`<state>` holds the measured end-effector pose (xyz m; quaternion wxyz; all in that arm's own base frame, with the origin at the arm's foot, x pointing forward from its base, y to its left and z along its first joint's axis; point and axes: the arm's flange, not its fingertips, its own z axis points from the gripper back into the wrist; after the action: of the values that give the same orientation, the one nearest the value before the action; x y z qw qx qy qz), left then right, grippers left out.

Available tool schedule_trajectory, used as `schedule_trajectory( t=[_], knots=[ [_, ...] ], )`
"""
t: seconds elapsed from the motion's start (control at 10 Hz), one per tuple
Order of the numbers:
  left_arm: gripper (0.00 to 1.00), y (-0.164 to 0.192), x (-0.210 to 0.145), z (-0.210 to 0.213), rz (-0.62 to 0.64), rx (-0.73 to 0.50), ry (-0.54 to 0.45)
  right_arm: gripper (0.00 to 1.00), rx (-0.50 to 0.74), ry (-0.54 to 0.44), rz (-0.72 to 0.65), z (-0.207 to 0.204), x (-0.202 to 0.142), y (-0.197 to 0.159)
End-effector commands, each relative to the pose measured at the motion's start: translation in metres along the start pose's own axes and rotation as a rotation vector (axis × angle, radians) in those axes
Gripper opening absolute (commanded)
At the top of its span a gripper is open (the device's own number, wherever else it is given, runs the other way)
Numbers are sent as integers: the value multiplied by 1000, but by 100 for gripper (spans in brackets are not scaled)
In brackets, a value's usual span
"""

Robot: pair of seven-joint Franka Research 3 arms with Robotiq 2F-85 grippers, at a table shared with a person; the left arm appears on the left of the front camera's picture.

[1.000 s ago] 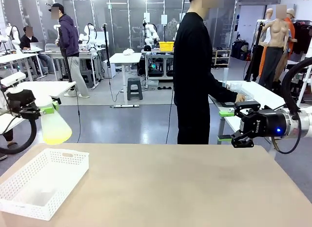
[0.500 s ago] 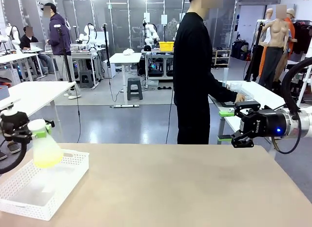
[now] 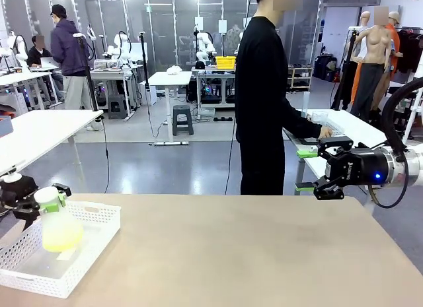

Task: Prepare the solutions needed for the experiment.
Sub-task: When the human places the Big flask in the center of the table, pick up the Big flask and place it in the left Organizing basket.

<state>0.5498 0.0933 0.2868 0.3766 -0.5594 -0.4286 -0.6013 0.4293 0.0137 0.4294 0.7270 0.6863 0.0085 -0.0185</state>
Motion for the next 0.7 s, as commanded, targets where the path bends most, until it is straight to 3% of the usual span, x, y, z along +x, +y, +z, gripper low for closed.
schedule_trajectory(
  t=[0.0,0.3,0.4,0.5,0.6],
  knots=[
    [0,1,-7,2,-13,-5,9,83,1,2,2,0,-1,0],
    [0,-1,-16,8,18,-22,30,83,1,2,2,0,-1,0],
    [28,0,-17,10,36,-23,15,83,1,2,2,0,-1,0],
    [42,-2,-18,13,37,-40,17,83,1,2,2,0,-1,0],
    [48,-4,-17,18,36,-49,20,83,1,2,2,0,-1,0]
  ],
)
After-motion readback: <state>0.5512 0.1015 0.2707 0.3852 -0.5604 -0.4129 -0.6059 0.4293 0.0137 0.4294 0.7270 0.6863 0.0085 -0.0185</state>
